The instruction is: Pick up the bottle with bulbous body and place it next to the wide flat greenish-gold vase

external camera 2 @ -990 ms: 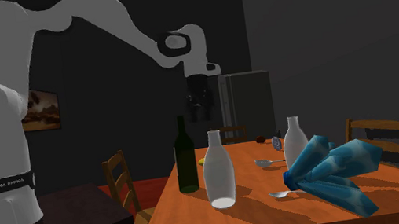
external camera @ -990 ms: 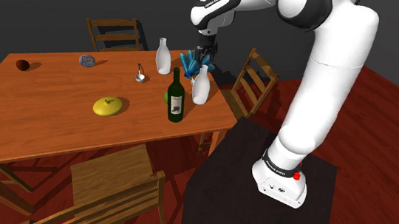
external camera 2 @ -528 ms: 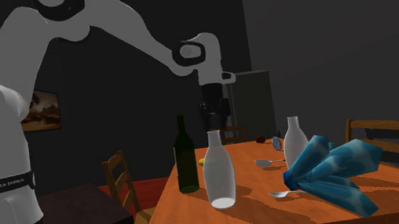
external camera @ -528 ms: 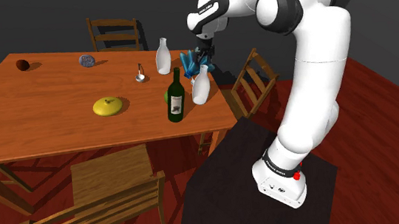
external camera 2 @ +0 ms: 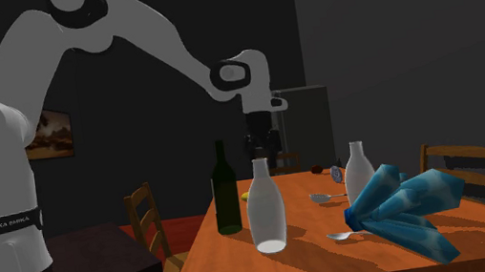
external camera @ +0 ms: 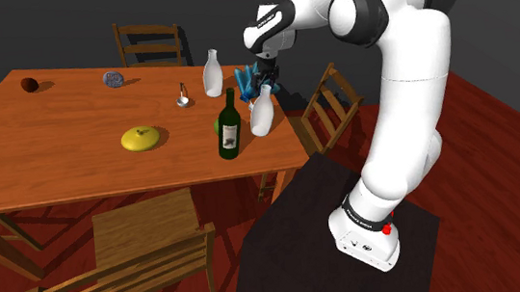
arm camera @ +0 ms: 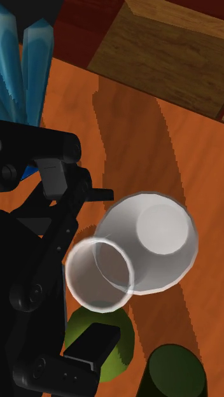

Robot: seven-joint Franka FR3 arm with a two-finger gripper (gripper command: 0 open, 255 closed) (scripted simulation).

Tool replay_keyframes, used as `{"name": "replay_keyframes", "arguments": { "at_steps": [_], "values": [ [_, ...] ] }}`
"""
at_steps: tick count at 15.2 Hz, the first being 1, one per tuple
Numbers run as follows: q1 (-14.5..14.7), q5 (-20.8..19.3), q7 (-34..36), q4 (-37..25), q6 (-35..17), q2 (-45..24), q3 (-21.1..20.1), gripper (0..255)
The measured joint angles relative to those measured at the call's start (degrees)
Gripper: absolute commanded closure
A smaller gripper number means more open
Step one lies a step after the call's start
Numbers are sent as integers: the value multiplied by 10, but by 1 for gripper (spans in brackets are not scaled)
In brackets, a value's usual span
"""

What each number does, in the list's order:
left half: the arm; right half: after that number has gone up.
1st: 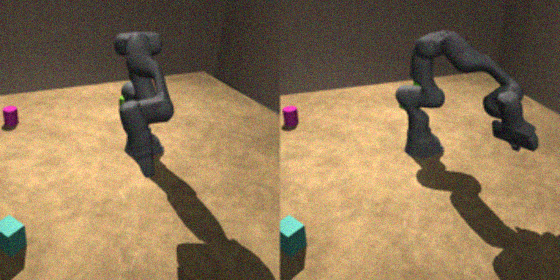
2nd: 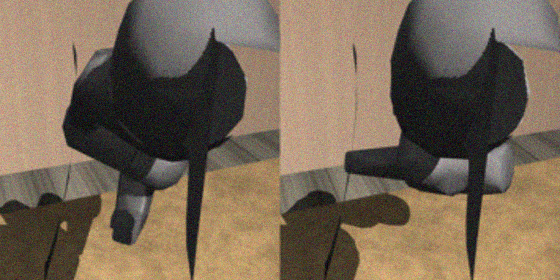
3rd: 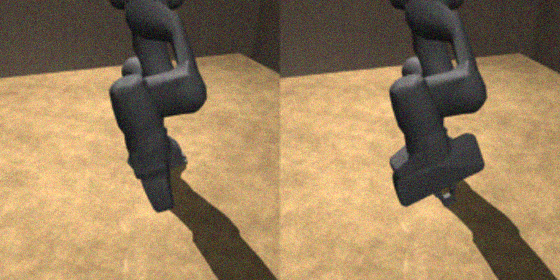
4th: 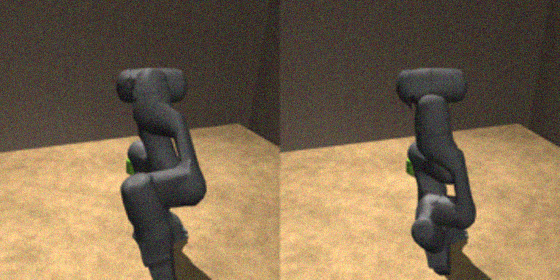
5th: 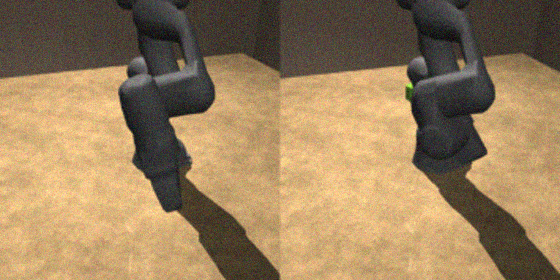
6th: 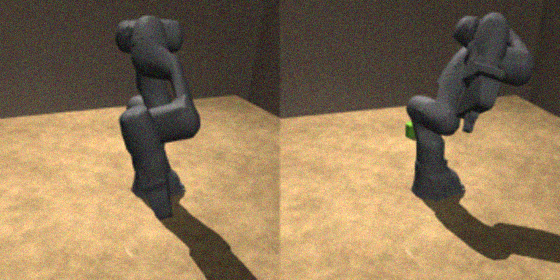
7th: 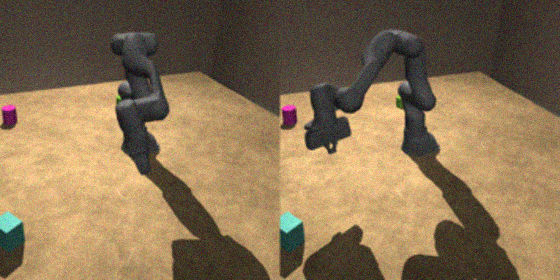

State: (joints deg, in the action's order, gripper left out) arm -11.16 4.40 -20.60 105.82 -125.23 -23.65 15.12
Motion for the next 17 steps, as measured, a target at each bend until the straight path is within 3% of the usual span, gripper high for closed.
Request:
{"name": "replay_keyframes", "arguments": {
  "at_steps": [3,4,17],
  "values": [
    [0,0,0,0,0,0,0,0],
    [0,0,0,0,0,0,0,255],
    [0,-2,1,-6,13,8,1,255]
  ]
}}
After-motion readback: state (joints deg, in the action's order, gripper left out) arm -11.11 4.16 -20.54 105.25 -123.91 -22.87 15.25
